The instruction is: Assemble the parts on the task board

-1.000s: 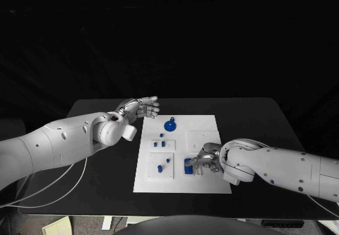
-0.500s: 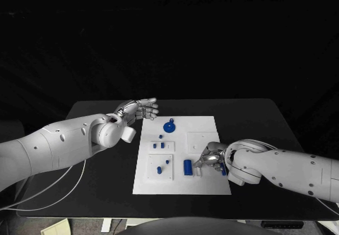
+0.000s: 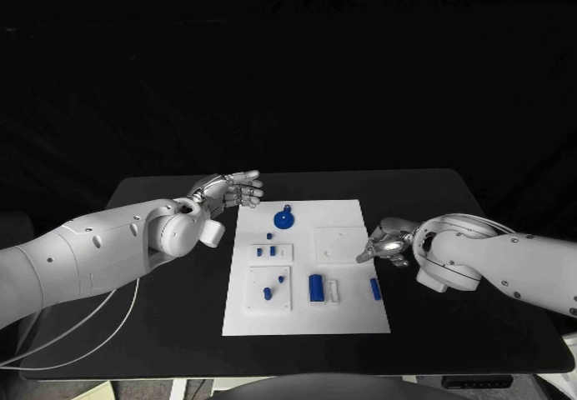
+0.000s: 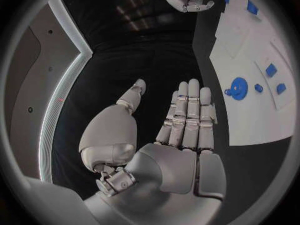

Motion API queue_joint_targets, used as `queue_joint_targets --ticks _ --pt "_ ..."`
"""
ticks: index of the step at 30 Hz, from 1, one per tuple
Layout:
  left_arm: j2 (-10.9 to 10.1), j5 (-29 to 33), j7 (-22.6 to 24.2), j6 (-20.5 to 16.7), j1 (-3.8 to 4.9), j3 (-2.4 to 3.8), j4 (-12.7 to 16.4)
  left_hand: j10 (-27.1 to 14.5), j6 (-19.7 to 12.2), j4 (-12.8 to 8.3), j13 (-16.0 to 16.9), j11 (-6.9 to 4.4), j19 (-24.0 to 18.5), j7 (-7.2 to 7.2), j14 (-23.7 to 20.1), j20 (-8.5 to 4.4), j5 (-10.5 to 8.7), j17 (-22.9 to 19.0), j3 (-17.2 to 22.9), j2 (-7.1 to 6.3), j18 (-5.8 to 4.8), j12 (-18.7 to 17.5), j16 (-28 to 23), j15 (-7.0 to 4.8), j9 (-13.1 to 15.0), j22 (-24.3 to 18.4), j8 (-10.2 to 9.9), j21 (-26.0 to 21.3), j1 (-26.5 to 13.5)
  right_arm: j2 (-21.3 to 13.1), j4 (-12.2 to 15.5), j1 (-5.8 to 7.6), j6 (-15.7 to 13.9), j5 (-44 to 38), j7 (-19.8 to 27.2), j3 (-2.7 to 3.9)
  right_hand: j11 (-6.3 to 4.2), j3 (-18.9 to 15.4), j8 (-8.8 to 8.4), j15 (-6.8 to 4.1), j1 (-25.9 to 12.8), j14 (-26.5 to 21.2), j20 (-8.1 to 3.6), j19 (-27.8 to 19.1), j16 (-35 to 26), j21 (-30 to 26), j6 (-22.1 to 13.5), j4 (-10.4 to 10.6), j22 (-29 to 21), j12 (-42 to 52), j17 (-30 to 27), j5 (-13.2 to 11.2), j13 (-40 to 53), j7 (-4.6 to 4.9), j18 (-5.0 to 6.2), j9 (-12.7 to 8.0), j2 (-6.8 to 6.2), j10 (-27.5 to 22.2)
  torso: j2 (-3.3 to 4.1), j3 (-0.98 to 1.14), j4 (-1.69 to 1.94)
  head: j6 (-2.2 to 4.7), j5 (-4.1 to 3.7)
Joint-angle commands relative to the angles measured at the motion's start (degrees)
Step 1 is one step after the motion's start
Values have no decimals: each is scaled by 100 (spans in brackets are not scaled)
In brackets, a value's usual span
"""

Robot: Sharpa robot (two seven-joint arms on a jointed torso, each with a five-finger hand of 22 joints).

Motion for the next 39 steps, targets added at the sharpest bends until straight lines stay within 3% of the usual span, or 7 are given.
queue_joint_targets --ticks 1,12,19,25,36,39 --pt "13 -8 55 64 4 4 26 -22 -25 -8 -7 10 29 -2 25 15 -11 9 31 13 50 1 -37 -6 -5 35 22 -27 52 -84 -56 1 687 -467 -368 -8 2 18 36 15 -12 18 30 17 -24 1 59 31 18 6 8 15 15 -16 519 13 -23 47 2 1 2 10 -48" --pt "23 -27 39 80 4 4 28 -21 -24 -10 -7 10 32 -1 27 16 -12 15 27 6 48 2 -41 -5 -5 38 23 -28 48 -86 -224 -14 1041 -771 -705 -48 -6 -28 39 16 -269 22 82 0 -27 13 72 297 34 -48 18 15 4 -22 519 43 -78 9 3 4 7 9 -133" --pt "23 -27 34 79 4 4 29 -20 -24 -8 -7 11 33 -1 28 17 -12 18 25 5 47 2 -43 -5 -5 40 24 -28 44 -29 -310 -176 1023 -648 -711 -77 0 -52 24 20 -490 21 100 -18 -34 16 57 593 42 -80 21 15 6 -19 519 54 -177 -12 5 -2 14 -2 -157" --pt "13 -27 7 81 5 4 37 -20 -25 -4 -7 11 35 0 29 17 -13 22 22 5 47 2 -46 -4 -5 41 24 -30 35 56 -382 -285 1017 -587 -673 -89 0 -164 9 21 -815 11 101 -51 -37 18 38 979 54 -98 29 17 22 -19 519 69 -269 -29 3 -4 14 -9 -163" --pt "2 -27 -1 82 5 3 42 -20 -25 0 -7 11 36 0 29 18 -14 26 19 3 46 2 -49 -4 -6 43 25 -32 27 223 -504 -505 1053 -584 -636 -93 -7 -476 -1 12 -833 -14 61 -120 -31 42 8 952 84 -107 48 18 53 -25 519 101 -135 -59 6 -4 15 -21 -159" --pt "-6 -27 -6 91 5 3 48 -20 -26 0 -7 11 36 0 29 18 -14 27 18 3 46 1 -50 -4 -6 44 25 -32 26 243 -572 -531 1062 -611 -636 -93 -6 -519 -5 12 -746 -17 52 -132 -32 49 5 887 86 -111 51 17 60 -25 519 109 -43 -62 6 -1 17 -21 -154"
